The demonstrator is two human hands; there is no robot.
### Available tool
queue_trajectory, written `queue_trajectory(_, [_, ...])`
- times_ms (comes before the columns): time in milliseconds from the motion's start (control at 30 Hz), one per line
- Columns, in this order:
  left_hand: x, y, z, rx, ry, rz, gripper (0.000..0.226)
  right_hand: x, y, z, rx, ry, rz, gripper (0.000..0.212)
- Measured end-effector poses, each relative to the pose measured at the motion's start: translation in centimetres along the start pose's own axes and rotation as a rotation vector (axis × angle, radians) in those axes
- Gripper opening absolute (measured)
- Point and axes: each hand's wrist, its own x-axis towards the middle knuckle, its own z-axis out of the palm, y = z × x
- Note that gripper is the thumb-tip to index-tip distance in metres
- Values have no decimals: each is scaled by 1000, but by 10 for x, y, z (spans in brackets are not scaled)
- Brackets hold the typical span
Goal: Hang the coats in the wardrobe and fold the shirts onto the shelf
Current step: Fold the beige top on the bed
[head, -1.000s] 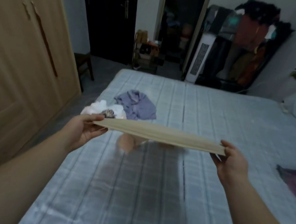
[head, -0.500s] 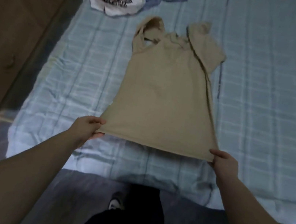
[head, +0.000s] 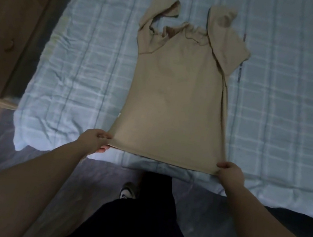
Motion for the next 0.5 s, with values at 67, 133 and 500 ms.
queue_trajectory(67, [-8, 12, -1, 36, -20, -42, 14, -6, -8, -8, 45, -21, 29, 33])
queue_trajectory(133, [-18, 29, -5, 128, -7, -77, 20, -14, -19, -23, 77, -21, 49, 32])
queue_trajectory(500, [-19, 228, 70, 44, -64, 254, 16, 42, -143, -115, 320, -37, -152, 34])
